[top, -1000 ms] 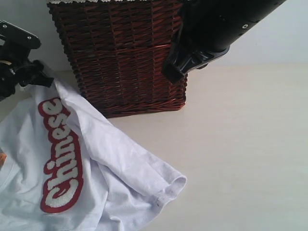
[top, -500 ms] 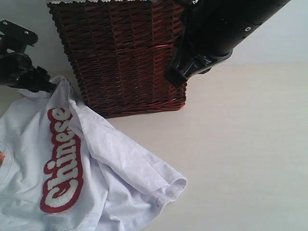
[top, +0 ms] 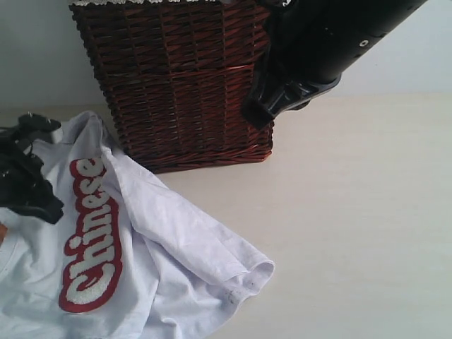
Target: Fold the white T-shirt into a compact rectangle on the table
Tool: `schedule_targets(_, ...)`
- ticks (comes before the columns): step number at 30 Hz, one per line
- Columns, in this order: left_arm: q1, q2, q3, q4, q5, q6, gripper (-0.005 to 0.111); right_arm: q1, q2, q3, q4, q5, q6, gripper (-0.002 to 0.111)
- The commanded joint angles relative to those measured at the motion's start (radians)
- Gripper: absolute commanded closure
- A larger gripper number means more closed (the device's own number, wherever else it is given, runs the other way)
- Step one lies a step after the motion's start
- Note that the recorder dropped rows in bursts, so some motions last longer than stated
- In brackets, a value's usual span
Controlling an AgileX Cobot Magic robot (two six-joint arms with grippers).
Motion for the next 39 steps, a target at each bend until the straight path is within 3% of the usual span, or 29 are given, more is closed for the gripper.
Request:
schedule_targets(1, -0.005, 0.038, 0.07, 0.183, 0.065, -0.215, 0.107, -0.002, 0.002, 0.005, 0.006, 0.012, -0.001, 0.108)
schedule_targets(5, -0.005, 0.04, 0.112, 0.377, 0.084, -0.442, 0.107, -0.002, 0.002, 0.005, 0.009, 0.02, -0.001, 0.108)
schedule_targets(9, -0.005, 0.04, 0.138, 0.46, 0.157, -0.534, 0.107, -0.002, 0.002, 0.005, 0.009, 0.026, -0.001, 0.108)
schedule_targets(15, -0.005, 0.009, 0.133, 0.662, 0.144, -0.759, 0.107, -0.002, 0.002, 0.005, 0.009, 0.05, -0.001, 0.108)
schedule_targets(22, 0.0, -0.203, 0.111, 0.631, -0.141, -0.796, 0.107, -0.002, 0.002, 0.005, 0.009, 0.044, -0.001, 0.108)
schedule_targets(25, 0.023, -0.25, 0.103, 0.64, -0.226, -0.812, 0.1, -0.002, 0.002, 0.005, 0.013, 0.043, -0.001, 0.108)
schedule_targets(30, 0.06, -0.167, 0.1, 0.64, -0.338, -0.812, 0.085, -0.002, 0.002, 0.005, 0.035, 0.012, -0.001, 0.108)
schedule_targets(34, 0.071, -0.051, 0.085, 0.64, -0.477, -0.842, 0.084, -0.002, 0.002, 0.005, 0.039, -0.008, -0.001, 0.108)
schedule_targets(39, 0.071, 0.117, -0.053, 0.64, -0.508, -0.868, 0.084, -0.002, 0.002, 0.005, 0.039, -0.046, -0.001, 0.108)
